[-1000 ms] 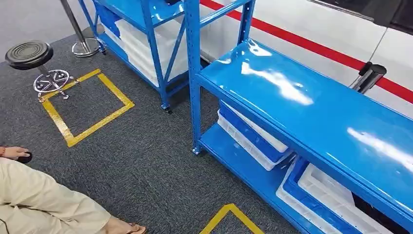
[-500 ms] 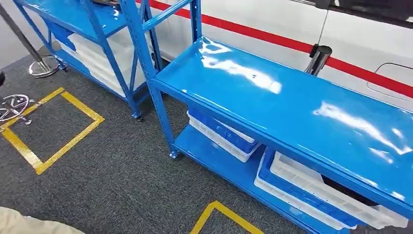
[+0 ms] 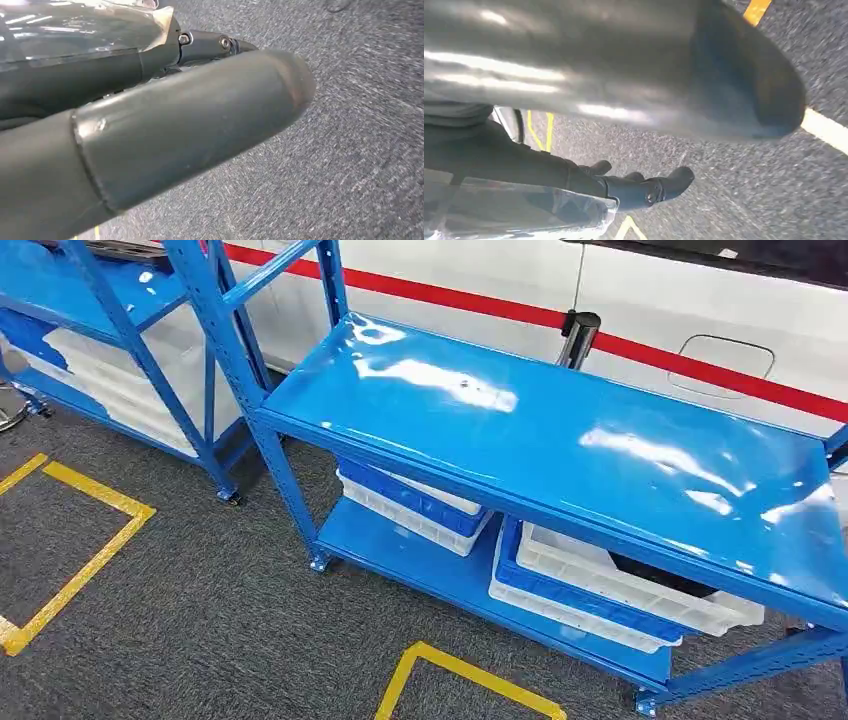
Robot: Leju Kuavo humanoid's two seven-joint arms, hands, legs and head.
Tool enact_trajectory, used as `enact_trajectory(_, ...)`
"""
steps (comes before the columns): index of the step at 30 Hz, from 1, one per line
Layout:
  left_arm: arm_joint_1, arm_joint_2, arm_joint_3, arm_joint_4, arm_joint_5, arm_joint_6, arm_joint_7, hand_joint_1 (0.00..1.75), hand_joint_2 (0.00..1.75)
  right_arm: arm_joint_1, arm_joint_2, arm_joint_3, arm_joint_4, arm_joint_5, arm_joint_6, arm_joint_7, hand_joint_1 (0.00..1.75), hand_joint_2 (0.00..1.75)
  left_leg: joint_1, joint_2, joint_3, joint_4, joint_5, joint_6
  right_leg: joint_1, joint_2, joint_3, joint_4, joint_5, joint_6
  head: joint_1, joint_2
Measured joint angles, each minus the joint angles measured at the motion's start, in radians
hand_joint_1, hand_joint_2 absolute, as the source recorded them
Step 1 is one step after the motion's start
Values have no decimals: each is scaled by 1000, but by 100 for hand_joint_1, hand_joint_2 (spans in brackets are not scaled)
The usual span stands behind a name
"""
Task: Take the parts from the cabinet and place them on the table.
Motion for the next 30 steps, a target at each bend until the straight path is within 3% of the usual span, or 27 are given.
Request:
enact_trajectory(1,0,-1,1,0,1,0,0,0,0,-1,-2,0,0,3,2,0,0,0,1,11,3,3,-4,-6,-4,-30,57,-100,29,9,0,0)
enact_trajectory(2,0,0,4,0,3,0,1,0,0,-5,-1,1,0,6,5,0,0,0,-6,20,4,7,-11,-16,-1,-73,76,-145,32,2,2,0)
enact_trajectory(3,0,-2,6,0,6,2,3,0,0,-7,-3,2,0,8,8,3,0,0,-7,31,8,9,-18,-27,8,-61,83,-146,38,-10,2,0)
enact_trajectory(6,-5,-4,10,0,10,3,6,0,0,-1,-6,2,0,16,12,11,0,0,-1,56,21,6,-20,-43,10,-26,69,-144,37,-35,-4,0)
enact_trajectory(7,-5,-6,12,0,12,5,5,0,0,-2,-7,3,0,16,12,13,0,0,6,49,22,12,-28,-51,-9,-14,81,-149,43,-46,-5,0)
enact_trajectory(8,-5,-7,17,0,17,8,5,0,0,-1,-8,3,0,17,14,14,0,0,10,-3,14,41,-54,-55,-6,-5,82,-148,44,-50,-8,0)
enact_trajectory(9,-3,-7,19,0,18,10,3,0,0,-1,-9,3,0,18,15,16,0,0,12,-39,-12,101,-97,-55,-5,2,81,-147,47,-61,-9,0)
enact_trajectory(10,0,-7,20,0,18,11,3,0,0,-2,-8,4,0,20,16,16,0,0,11,-61,-51,186,-142,-57,-2,13,79,-147,49,-65,-9,0)
enact_trajectory(11,1,-8,22,0,18,11,3,0,0,-1,-8,5,0,21,18,16,0,0,11,-70,-94,273,-176,-58,2,27,77,-147,49,-65,-10,0)
enact_trajectory(12,2,-8,23,0,18,11,3,0,0,-1,-8,5,0,21,18,16,0,0,11,-73,-121,320,-184,-58,4,40,77,-147,49,-65,-9,0)
enact_trajectory(13,3,-8,24,0,18,11,3,0,0,0,-9,5,0,21,18,16,0,0,11,-73,-127,322,-169,-57,6,54,78,-147,49,-65,-9,0)
enact_trajectory(14,4,-8,24,0,18,11,3,0,0,0,-10,5,0,21,18,18,0,0,11,-73,-114,282,-133,-53,7,68,79,-146,49,-65,-9,0)
enact_trajectory(15,4,-8,25,0,19,11,3,0,0,0,-10,5,0,23,18,18,0,0,11,-78,-81,204,-82,-48,7,82,82,-146,49,-65,-9,0)
enact_trajectory(16,3,-8,26,0,19,12,1,0,0,0,-9,7,0,25,18,18,0,0,12,-104,-37,107,-31,-42,7,97,84,-145,49,-64,-9,0)
enact_trajectory(17,4,-7,29,0,19,14,0,0,0,-1,-8,8,0,24,18,17,0,0,12,-154,-11,45,-9,-34,4,105,82,-145,49,-63,-9,0)
enact_trajectory(18,4,-6,31,0,19,14,-1,0,0,-3,-7,8,0,24,18,16,0,0,11,-169,-5,26,-17,-31,18,113,79,-140,48,-60,-9,0)
enact_trajectory(19,3,-6,33,0,19,14,-3,0,0,-3,-8,8,0,22,18,16,0,0,7,-149,-6,26,-16,-32,13,123,72,-142,52,-52,-9,0)
enact_trajectory(20,1,-6,33,0,19,14,-3,0,0,-1,-8,9,0,21,18,15,0,0,2,-143,-8,27,-16,-30,10,133,68,-145,55,-46,-8,0)
enact_trajectory(21,1,-7,34,0,21,14,-3,0,0,1,-8,9,0,19,18,15,0,0,-3,-133,-5,25,-13,-24,7,141,61,-150,59,-38,-9,0)
enact_trajectory(22,1,-11,34,0,21,15,-4,0,0,3,-9,9,0,19,18,15,0,0,5,-118,-1,8,-2,-12,15,140,56,-147,58,-30,-8,0)
enact_trajectory(23,0,-11,34,0,21,16,-4,0,0,4,-9,9,0,19,18,15,0,0,4,-105,2,-1,5,-7,12,86,49,-123,46,-33,-8,0)
enact_trajectory(24,2,-12,35,0,21,16,-4,0,0,2,-10,9,0,19,18,15,0,0,4,-93,1,-3,7,1,15,47,22,-74,13,-41,-2,0)
enact_trajectory(26,6,-13,37,0,20,15,-4,0,0,-1,-10,9,0,19,17,14,0,0,1,-58,-1,-3,7,2,12,25,-58,88,-62,-49,-2,0)
enact_trajectory(27,6,-13,39,0,21,14,-7,0,0,-1,-10,9,0,18,15,11,0,0,1,-41,-3,-2,6,2,10,23,-89,156,-82,-44,-2,0)
enact_trajectory(28,6,-13,39,0,21,13,-10,0,0,1,-10,9,0,16,14,8,0,0,1,-31,-3,-2,6,1,9,22,-94,170,-81,-38,-2,0)
enact_trajectory(29,6,-14,40,0,20,13,-16,0,0,4,-10,9,0,12,12,3,0,0,2,-16,-3,-2,5,0,6,19,-70,130,-61,-24,-2,0)
enact_trajectory(30,5,-14,41,0,19,11,-20,0,0,7,-11,9,0,11,11,0,0,0,3,-6,-2,-1,3,-3,3,12,-27,56,-32,-12,-2,0)
